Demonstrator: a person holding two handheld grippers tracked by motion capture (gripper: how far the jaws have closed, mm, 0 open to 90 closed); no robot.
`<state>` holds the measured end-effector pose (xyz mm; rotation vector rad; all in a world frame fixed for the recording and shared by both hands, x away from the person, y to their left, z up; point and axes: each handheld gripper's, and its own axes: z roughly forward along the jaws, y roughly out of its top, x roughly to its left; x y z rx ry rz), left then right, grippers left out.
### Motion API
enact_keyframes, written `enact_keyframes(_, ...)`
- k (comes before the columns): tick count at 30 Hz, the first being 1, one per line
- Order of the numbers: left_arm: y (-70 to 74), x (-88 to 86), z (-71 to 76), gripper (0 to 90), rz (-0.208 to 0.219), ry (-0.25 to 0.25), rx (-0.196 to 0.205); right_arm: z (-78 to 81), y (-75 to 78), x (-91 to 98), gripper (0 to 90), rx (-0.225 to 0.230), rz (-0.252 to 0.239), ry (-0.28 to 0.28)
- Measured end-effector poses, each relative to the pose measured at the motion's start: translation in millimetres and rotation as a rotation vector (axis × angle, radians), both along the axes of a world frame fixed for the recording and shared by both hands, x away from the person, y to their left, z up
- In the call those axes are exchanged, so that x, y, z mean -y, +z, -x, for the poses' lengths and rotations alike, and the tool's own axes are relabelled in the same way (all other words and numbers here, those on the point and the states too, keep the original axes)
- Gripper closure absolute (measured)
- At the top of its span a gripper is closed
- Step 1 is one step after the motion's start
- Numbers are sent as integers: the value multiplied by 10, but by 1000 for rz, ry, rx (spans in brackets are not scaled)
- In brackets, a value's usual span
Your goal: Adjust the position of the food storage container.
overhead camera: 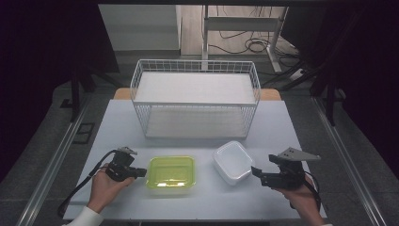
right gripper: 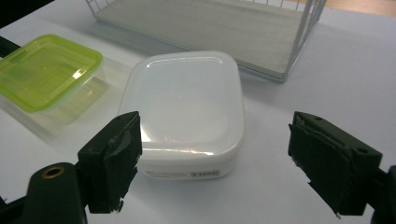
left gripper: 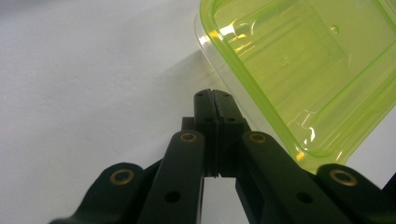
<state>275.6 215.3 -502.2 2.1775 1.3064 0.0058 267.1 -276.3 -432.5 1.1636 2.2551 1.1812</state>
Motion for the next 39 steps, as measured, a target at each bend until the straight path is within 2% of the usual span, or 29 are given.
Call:
enact_keyframes(8,-5,6,2,894,9,1,4,2,-6,-55,174,-8,3,7)
enact_keyframes(10,1,1,6,876,15,12,13,2,-5,-58,174,-11,2,6)
enact_keyframes(12,57,-60,27,833,17,52,55,7,14,-79,174,-23,-7,1)
enact_keyframes(13,86,-88,39,798,21,72,72,8,20,-89,174,-24,-8,2)
enact_keyframes(14,86,-88,39,750,21,72,72,8,20,-89,174,-24,-8,2)
enact_keyframes(15,150,-144,69,673,43,110,101,13,34,-113,174,-32,-8,4)
enact_keyframes(16,185,-173,85,592,60,121,107,13,37,-125,174,-38,-6,5)
enact_keyframes(17,185,-173,85,497,60,121,107,13,37,-125,174,-38,-6,5)
enact_keyframes(18,249,-212,121,423,77,139,108,13,38,-148,176,-53,-3,7)
enact_keyframes(19,249,-212,121,368,77,139,108,13,38,-148,176,-53,-3,7)
enact_keyframes(20,299,-233,154,368,80,155,127,11,35,-158,176,-60,-2,5)
enact_keyframes(21,339,-244,175,323,80,157,133,6,31,-171,178,-71,2,5)
enact_keyframes(22,373,-258,191,302,92,147,129,1,26,-179,179,-77,7,6)
enact_keyframes(23,425,-279,220,285,125,133,127,-5,17,-195,180,-93,16,4)
enact_keyframes(32,524,-291,273,253,121,112,190,-22,-13,-201,188,-127,60,4)
enact_keyframes(36,560,-286,293,252,126,109,227,-32,-27,-202,191,-142,64,2)
enact_keyframes(39,591,-274,312,249,114,110,247,-34,-26,-211,193,-152,67,0)
